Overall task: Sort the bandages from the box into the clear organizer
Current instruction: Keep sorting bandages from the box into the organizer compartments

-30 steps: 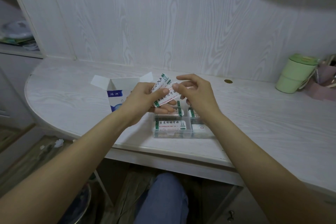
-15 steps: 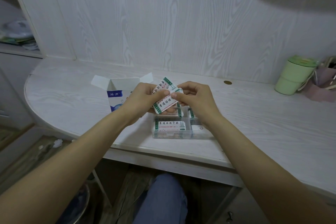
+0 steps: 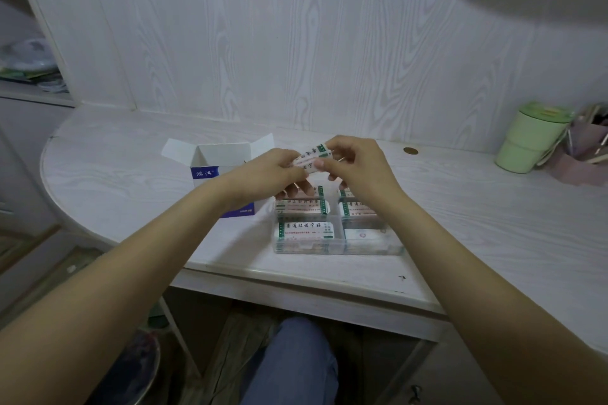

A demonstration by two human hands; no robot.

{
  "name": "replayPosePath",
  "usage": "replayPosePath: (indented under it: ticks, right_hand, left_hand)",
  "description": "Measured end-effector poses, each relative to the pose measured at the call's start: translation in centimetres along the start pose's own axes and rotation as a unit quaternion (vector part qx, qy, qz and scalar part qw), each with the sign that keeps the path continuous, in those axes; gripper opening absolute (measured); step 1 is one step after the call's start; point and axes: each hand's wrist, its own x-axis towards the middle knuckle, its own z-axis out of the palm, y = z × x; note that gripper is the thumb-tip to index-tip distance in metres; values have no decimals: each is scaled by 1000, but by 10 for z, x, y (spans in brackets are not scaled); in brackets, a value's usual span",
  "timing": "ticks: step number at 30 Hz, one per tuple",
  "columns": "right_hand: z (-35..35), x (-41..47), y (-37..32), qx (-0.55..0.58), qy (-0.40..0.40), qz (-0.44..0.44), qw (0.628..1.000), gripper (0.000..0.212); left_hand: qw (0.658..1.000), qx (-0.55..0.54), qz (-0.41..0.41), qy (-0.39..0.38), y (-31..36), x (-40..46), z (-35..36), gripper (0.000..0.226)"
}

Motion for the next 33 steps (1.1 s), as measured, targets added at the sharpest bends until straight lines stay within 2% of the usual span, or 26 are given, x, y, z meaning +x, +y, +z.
replayPosePath:
  ticks: [2, 4, 8, 12, 15, 18, 28, 33]
  right_hand:
    - [-1, 3, 6, -23, 16, 12, 1000, 24]
    - [-2, 3, 11, -44, 14, 9, 999, 34]
    - [2, 5, 20, -93, 13, 8, 996, 8]
    - [7, 10, 24, -143, -5, 29, 989, 4]
    - [11, 14, 27, -149, -19, 38, 988, 9]
    - [18, 18, 29, -201, -51, 31, 978, 13]
    - [27, 27, 31, -315, -77, 46, 945, 16]
    - [27, 28, 32, -336, -92, 50, 936, 16]
  left_hand:
    - [998, -26, -3, 63, -6, 5, 5, 13]
    - [993, 7, 19, 120, -11, 9, 12, 13]
    - [965, 195, 43, 170, -20, 20, 16, 21]
    - [936, 306, 33, 172, -21, 27, 18, 28]
    - [919, 357, 16, 165, -22, 34, 19, 30]
    - [903, 400, -4, 156, -28, 39, 19, 29]
    - [892, 428, -55, 135, -35, 53, 22, 35]
    - [888, 438, -52, 133, -38, 57, 19, 27]
